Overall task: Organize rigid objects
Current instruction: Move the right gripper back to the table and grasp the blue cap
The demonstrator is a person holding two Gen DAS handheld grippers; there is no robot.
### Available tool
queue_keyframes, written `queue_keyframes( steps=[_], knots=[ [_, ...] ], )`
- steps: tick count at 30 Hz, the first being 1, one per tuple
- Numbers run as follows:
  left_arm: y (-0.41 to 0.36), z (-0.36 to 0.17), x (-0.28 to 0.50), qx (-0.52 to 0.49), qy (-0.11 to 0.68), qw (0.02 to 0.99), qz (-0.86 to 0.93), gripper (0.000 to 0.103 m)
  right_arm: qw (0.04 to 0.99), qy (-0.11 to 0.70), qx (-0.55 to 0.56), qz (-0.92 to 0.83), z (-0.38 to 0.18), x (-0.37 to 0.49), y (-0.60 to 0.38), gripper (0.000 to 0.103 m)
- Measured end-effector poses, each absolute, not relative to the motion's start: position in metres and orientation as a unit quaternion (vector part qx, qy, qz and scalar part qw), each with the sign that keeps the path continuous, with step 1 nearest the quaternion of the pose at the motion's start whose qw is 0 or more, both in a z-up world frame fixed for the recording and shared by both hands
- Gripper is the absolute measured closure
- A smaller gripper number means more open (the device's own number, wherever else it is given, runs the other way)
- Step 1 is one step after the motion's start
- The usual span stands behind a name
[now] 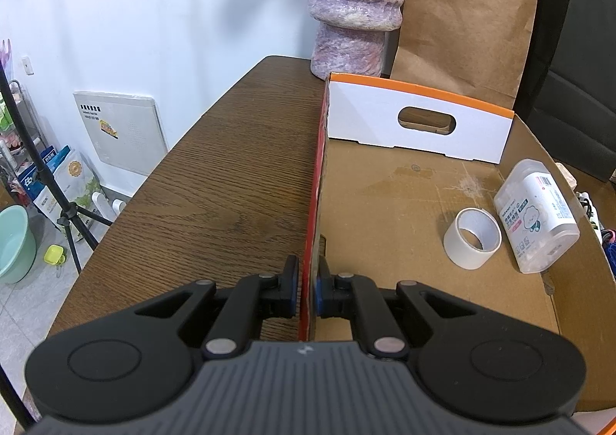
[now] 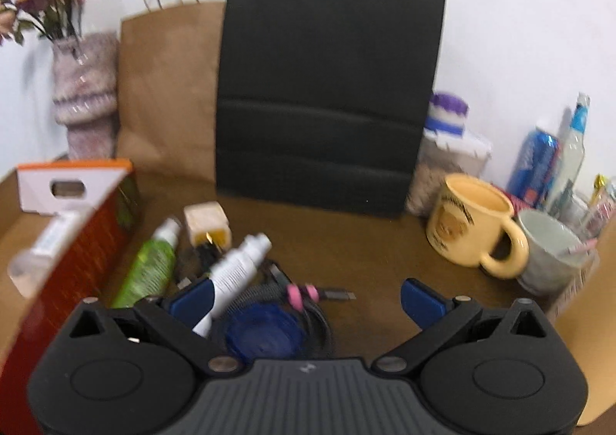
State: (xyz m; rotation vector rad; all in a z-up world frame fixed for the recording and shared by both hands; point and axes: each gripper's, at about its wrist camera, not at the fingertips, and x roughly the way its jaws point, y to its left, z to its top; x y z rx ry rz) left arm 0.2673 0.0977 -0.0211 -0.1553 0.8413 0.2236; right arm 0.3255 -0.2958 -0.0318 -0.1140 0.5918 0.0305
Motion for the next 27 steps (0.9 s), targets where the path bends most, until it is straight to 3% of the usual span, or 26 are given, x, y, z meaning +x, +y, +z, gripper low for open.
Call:
queue_keyframes(
  steps=[6, 9, 11, 13, 18, 20, 27],
  knots=[
    [0.097, -0.020, 0.267, -0.076, 0.407, 0.904, 0.110, 0.093, 0.953, 0.296, -0.051, 0.030, -0.046, 0.329, -0.295, 0.003],
    [0.096, -0.020, 0.267, -0.075, 0.407, 0.904, 0.109, 0.093, 0.953, 0.296, -0.063, 0.037, -0.050, 0.329, -0.287, 0.009],
    [0.097, -0.021, 0.267, -0.075, 0.407, 0.904, 0.108, 0.093, 0.950, 0.302, -0.066, 0.042, -0.053, 0.331, -0.284, 0.023],
    [0.097, -0.021, 0.266, -0.076, 0.407, 0.904, 0.107, 0.093, 0.948, 0.309, -0.064, 0.046, -0.056, 0.333, -0.283, 0.028],
    [0.097, -0.021, 0.267, -0.076, 0.407, 0.904, 0.108, 0.093, 0.946, 0.315, -0.060, 0.053, -0.061, 0.334, -0.282, 0.030],
    [0.096, -0.021, 0.267, -0.075, 0.407, 0.904, 0.108, 0.093, 0.945, 0.318, -0.060, 0.057, -0.063, 0.335, -0.282, 0.039],
    [0.096, -0.021, 0.267, -0.075, 0.407, 0.904, 0.108, 0.093, 0.943, 0.323, -0.054, 0.067, -0.066, 0.336, -0.282, 0.049]
  ],
)
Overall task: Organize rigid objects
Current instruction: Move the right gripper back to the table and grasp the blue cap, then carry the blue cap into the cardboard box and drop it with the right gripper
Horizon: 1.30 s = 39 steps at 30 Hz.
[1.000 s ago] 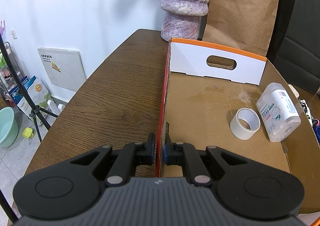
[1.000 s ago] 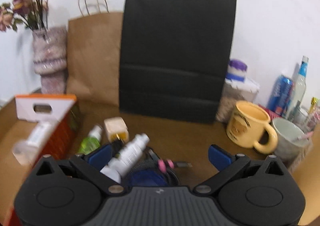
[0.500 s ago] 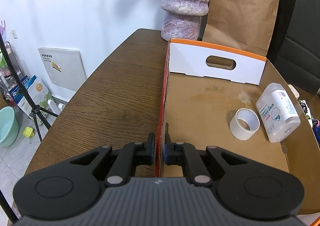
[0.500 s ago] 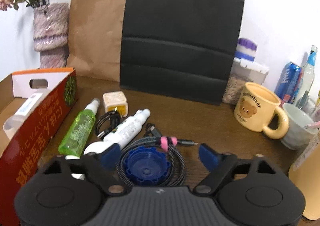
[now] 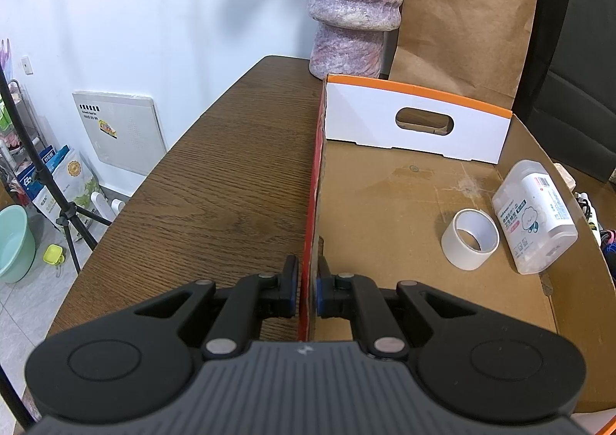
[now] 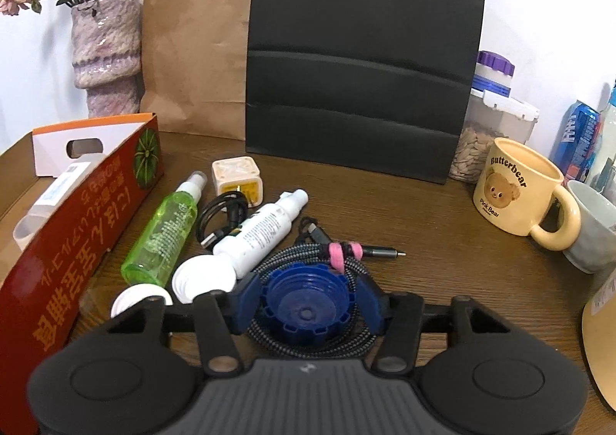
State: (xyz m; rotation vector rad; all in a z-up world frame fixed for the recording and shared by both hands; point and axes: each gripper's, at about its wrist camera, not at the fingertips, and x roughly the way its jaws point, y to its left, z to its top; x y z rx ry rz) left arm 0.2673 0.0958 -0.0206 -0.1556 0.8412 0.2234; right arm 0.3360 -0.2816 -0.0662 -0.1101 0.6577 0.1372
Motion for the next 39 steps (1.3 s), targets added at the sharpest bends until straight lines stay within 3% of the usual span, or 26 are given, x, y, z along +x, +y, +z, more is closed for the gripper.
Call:
queue_keyframes(
  steps=[19, 39],
  knots=[
    [0.094, -0.019, 0.266, -0.072, 0.403, 0.906, 0.110, 0.093, 0.958, 0.267, -0.053, 0.087, -0.034, 0.320, -0.265, 0.050],
    [0.092, -0.018, 0.265, -0.066, 0.400, 0.907, 0.113, 0.093, 0.956, 0.198, -0.063, 0.210, 0.015, 0.302, -0.173, 0.050]
  ],
)
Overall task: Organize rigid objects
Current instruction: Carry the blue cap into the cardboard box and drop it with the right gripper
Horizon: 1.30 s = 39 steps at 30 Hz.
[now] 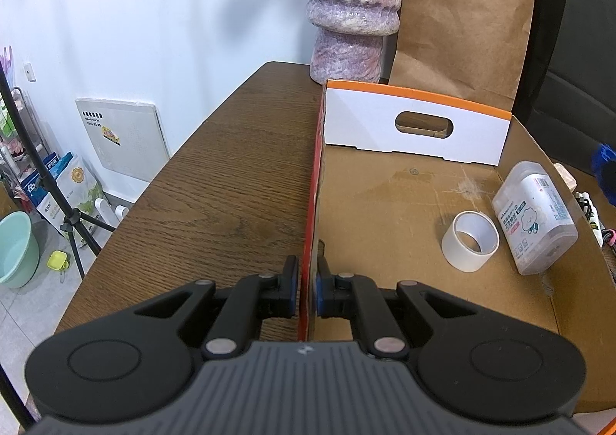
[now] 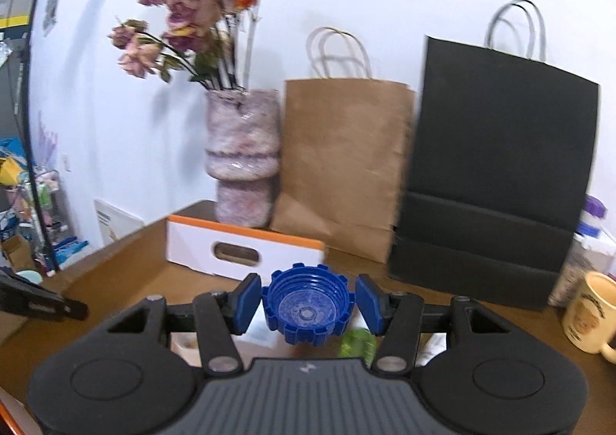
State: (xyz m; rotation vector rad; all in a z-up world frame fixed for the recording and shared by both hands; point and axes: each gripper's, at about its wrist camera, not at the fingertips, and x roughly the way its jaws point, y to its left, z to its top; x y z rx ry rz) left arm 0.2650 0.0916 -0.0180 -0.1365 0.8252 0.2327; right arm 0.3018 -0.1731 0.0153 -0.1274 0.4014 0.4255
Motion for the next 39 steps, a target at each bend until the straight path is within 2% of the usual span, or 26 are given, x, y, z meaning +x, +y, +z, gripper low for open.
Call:
queue_keyframes(
  steps=[11, 34, 35, 36, 37, 38, 39],
  knots=[
    [0.091, -0.018, 0.265, -0.063, 0.398, 0.908, 0.114, 0.093, 0.941, 0.185, -0.080, 0.271, 0.027, 0.304, -0.122, 0.050],
    [0.090, -0.018, 0.267, -0.061, 0.396, 0.909, 0.115, 0.093, 0.921, 0.220, -0.114, 0.299, 0.010, 0.312, -0.086, 0.049],
    [0.090, -0.018, 0.267, -0.061, 0.396, 0.909, 0.115, 0.093, 0.921, 0.222, -0.115, 0.298, 0.010, 0.312, -0.086, 0.046],
    [0.090, -0.018, 0.267, -0.061, 0.396, 0.909, 0.114, 0.093, 0.921, 0.225, -0.117, 0.296, 0.009, 0.313, -0.086, 0.039],
    [0.090, -0.018, 0.267, -0.061, 0.396, 0.909, 0.115, 0.093, 0.922, 0.225, -0.118, 0.291, 0.009, 0.313, -0.085, 0.018],
    [0.091, -0.018, 0.267, -0.061, 0.396, 0.909, 0.115, 0.093, 0.925, 0.222, -0.118, 0.285, 0.010, 0.312, -0.086, 0.006],
    [0.090, -0.018, 0.267, -0.061, 0.396, 0.909, 0.115, 0.093, 0.926, 0.220, -0.117, 0.283, 0.010, 0.312, -0.087, 0.006]
  ],
)
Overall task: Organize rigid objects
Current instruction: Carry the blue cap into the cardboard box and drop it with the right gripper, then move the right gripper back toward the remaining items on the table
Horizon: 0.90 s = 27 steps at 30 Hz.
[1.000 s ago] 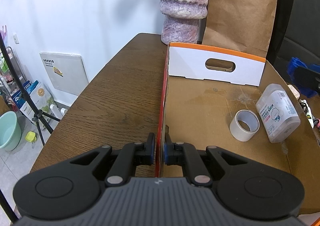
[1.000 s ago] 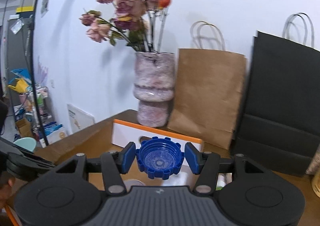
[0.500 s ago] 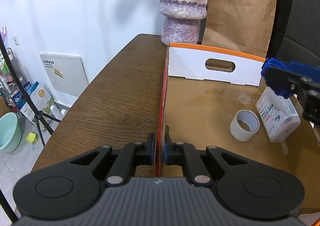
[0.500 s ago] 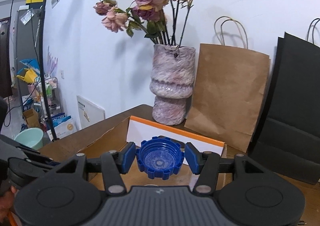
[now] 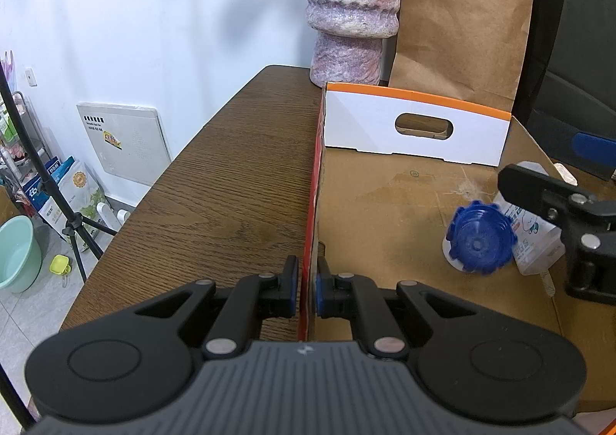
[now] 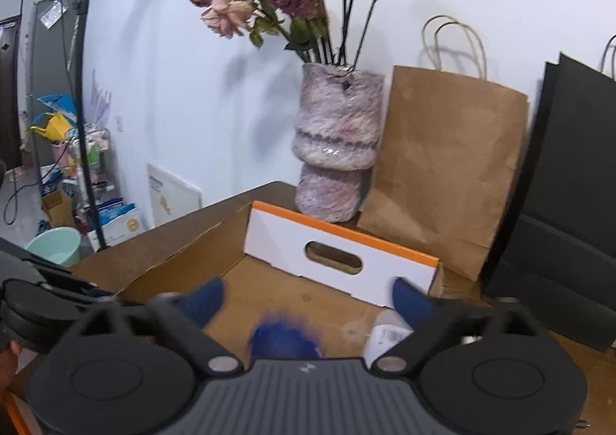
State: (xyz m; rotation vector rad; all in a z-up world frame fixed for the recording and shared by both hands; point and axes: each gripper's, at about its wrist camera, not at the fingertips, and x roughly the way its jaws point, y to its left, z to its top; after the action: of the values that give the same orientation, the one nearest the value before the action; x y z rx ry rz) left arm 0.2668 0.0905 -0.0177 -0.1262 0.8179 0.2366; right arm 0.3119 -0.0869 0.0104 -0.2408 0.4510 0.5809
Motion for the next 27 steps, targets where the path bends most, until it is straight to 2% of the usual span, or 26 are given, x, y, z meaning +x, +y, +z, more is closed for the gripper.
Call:
queue_keyframes(
  steps=[3, 27],
  knots=[
    [0.0900, -0.0173, 0.2665, -0.061, 0.396, 0.909, 0.115, 0.093, 0.927, 0.222, -0.120, 0.277, 0.0102, 0.3130, -0.0880, 0.000],
    [0.0901, -0.0178, 0.2660, -0.061, 0.395, 0.909, 0.115, 0.093, 0.929, 0.227, -0.121, 0.265, 0.0101, 0.3154, -0.0909, 0.000]
  ],
)
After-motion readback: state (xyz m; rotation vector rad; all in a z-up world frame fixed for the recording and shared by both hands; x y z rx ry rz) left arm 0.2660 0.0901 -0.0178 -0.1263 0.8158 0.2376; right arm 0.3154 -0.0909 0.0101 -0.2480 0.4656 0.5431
